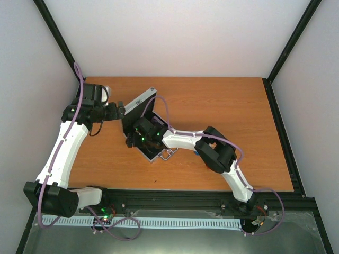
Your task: Pack up texas hold em set
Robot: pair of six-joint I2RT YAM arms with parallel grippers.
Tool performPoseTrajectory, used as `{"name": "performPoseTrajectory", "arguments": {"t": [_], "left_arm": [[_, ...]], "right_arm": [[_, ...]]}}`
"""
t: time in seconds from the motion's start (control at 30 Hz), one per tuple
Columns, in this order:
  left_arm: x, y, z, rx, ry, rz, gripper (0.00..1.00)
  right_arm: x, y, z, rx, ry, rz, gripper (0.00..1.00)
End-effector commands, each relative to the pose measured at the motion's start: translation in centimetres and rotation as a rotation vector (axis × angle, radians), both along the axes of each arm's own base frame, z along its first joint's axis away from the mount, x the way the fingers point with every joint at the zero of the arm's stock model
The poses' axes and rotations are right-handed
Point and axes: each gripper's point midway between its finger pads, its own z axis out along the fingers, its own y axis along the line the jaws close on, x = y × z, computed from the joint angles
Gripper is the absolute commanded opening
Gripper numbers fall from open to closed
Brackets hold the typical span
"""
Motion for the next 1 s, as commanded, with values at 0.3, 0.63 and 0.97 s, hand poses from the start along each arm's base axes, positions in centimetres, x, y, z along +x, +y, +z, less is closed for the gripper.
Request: {"name": "performPoseTrajectory", "arguments": {"t": [0.3,0.63,0.97], "left_arm": [[-0.2,0.1,1.5,0.001,-0.036,-0.001,1.00],[-0.2,0.2,1.4,0.010,-0.036,0.005,1.00],[-0.2,0.4,1.3,0.017,-0.033,0.010,1.00]], "right_arm": [[-1.3,-4.2,2.4,-0.157,-0.063,0.050,0.92],[-2.1,-3.3,1.6,-0.126,-0.008,0.078,0.91],[-0.8,0.7,1.4,-0.045,0.018,0.122,0.91]]}}
